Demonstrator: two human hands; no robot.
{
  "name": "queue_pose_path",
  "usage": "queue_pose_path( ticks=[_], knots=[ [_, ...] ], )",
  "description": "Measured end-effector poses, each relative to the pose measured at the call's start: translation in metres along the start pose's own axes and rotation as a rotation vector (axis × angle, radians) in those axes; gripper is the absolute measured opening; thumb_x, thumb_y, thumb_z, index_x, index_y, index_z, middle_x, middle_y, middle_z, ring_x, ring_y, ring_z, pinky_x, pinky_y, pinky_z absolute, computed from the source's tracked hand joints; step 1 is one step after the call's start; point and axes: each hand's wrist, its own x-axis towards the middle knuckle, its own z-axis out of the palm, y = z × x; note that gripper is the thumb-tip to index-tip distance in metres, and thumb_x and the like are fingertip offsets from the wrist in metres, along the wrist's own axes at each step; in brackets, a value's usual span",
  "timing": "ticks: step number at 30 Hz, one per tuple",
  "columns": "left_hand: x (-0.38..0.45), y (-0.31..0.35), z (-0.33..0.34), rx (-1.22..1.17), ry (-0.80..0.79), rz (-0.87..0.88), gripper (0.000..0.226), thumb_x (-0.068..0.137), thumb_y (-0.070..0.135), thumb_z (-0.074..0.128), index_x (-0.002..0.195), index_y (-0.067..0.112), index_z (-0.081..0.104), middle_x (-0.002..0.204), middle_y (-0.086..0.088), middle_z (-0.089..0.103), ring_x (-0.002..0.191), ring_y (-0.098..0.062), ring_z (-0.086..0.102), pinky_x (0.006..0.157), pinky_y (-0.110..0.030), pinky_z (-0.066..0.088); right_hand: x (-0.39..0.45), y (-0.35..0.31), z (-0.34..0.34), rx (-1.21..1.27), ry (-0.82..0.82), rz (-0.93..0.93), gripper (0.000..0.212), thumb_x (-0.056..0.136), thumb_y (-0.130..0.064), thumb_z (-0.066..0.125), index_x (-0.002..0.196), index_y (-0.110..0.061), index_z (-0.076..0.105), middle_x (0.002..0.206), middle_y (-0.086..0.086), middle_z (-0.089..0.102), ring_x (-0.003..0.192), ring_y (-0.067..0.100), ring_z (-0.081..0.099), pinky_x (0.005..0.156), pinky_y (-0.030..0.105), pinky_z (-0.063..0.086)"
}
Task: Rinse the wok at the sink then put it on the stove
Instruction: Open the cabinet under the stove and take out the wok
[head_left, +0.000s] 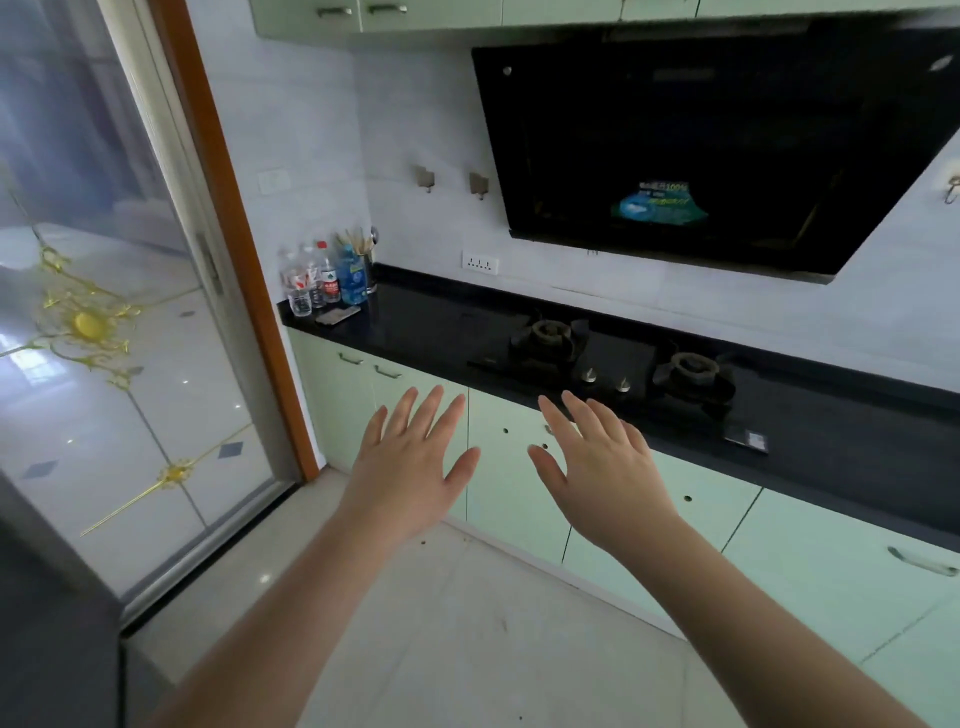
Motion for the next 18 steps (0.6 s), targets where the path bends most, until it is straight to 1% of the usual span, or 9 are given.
queue_pose_path(
  ticks=[2, 7, 15, 17, 18],
  knots=[
    [0.009, -0.019, 0.006, 0.009, -0.018, -0.023, 0.067, 0.094, 0.063, 0.004, 0.153, 0.035, -0.013, 0.162, 0.007, -0.013, 0.149, -0.019, -0.014, 0.119, -0.043, -0.005, 0.016, -0.01, 0.006, -0.002, -0.009, -0.009, 0.062, 0.098, -0.056, 0.018, 0.154, -0.031, 0.01, 0.161, -0.003, 0.015, 0.147, 0.02, 0.013, 0.119, 0.04, 0.015],
    [0.027, -0.05, 0.014, 0.0, 0.014, -0.046, 0.069, 0.091, 0.064, 0.001, 0.152, 0.035, -0.015, 0.162, 0.008, -0.013, 0.149, -0.019, -0.012, 0.118, -0.041, -0.005, 0.052, -0.03, 0.022, 0.002, -0.037, -0.038, 0.062, 0.098, -0.056, 0.016, 0.154, -0.03, 0.01, 0.161, -0.004, 0.014, 0.148, 0.02, 0.011, 0.119, 0.04, 0.014],
    [0.071, -0.097, 0.042, 0.037, -0.056, -0.133, 0.067, 0.095, 0.062, 0.008, 0.153, 0.035, -0.01, 0.163, 0.006, -0.006, 0.15, -0.02, -0.009, 0.122, -0.043, 0.0, 0.126, -0.049, 0.064, 0.053, -0.082, -0.106, 0.061, 0.099, -0.055, 0.016, 0.154, -0.03, 0.008, 0.161, -0.003, 0.012, 0.148, 0.02, 0.01, 0.12, 0.04, 0.011],
    [0.093, -0.106, 0.05, 0.037, -0.062, -0.148, 0.067, 0.095, 0.061, 0.009, 0.154, 0.034, -0.008, 0.163, 0.006, -0.004, 0.15, -0.02, -0.007, 0.122, -0.043, 0.002, 0.149, -0.047, 0.08, 0.061, -0.085, -0.111, 0.062, 0.098, -0.055, 0.012, 0.154, -0.029, 0.01, 0.161, -0.002, 0.014, 0.148, 0.021, 0.012, 0.12, 0.04, 0.013],
    [0.105, -0.11, 0.054, 0.035, -0.065, -0.153, 0.067, 0.095, 0.061, 0.009, 0.154, 0.033, -0.007, 0.163, 0.006, -0.004, 0.15, -0.02, -0.007, 0.122, -0.044, 0.003, 0.161, -0.045, 0.087, 0.058, -0.079, -0.111, 0.065, 0.096, -0.056, 0.007, 0.154, -0.029, 0.011, 0.161, -0.002, 0.016, 0.147, 0.021, 0.014, 0.119, 0.04, 0.014]
  ],
)
